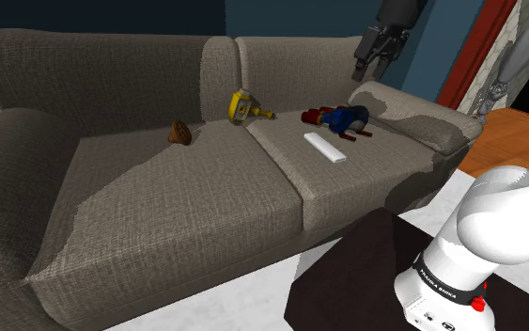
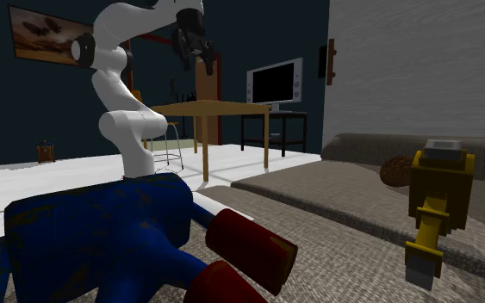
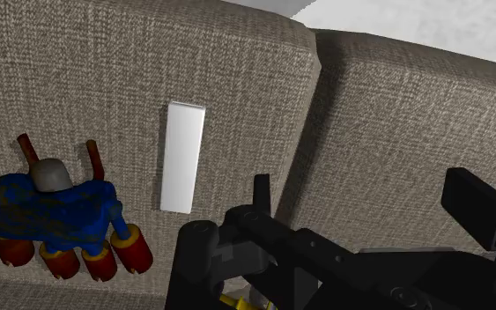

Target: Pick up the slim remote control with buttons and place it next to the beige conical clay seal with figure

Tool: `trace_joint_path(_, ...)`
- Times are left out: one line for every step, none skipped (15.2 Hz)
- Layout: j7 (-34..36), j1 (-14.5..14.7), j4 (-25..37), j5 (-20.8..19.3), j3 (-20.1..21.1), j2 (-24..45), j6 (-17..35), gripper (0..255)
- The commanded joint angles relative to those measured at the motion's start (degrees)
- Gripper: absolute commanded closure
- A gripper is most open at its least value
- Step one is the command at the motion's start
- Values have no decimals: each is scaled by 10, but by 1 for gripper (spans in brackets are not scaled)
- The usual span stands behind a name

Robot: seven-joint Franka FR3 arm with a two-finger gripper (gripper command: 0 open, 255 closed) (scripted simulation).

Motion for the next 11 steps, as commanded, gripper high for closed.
trace_joint_path(0,0,0,0,0,0,0,0)
trace_joint_path(-5,-2,-8,-4,-5,10,15,0)
trace_joint_path(-9,-4,-15,-7,-9,20,29,0)
trace_joint_path(-14,-6,-22,-11,-14,32,44,0)
trace_joint_path(-19,-8,-28,-14,-19,43,58,0)
trace_joint_path(-23,-10,-33,-18,-24,56,73,0)
trace_joint_path(-27,-12,-38,-21,-29,69,88,0)
trace_joint_path(-32,-14,-42,-24,-34,82,102,0)
trace_joint_path(-36,-16,-45,-27,-38,96,117,0)
trace_joint_path(-41,-18,-48,-30,-43,111,131,0)
trace_joint_path(-45,-20,-50,-33,-48,126,146,0)
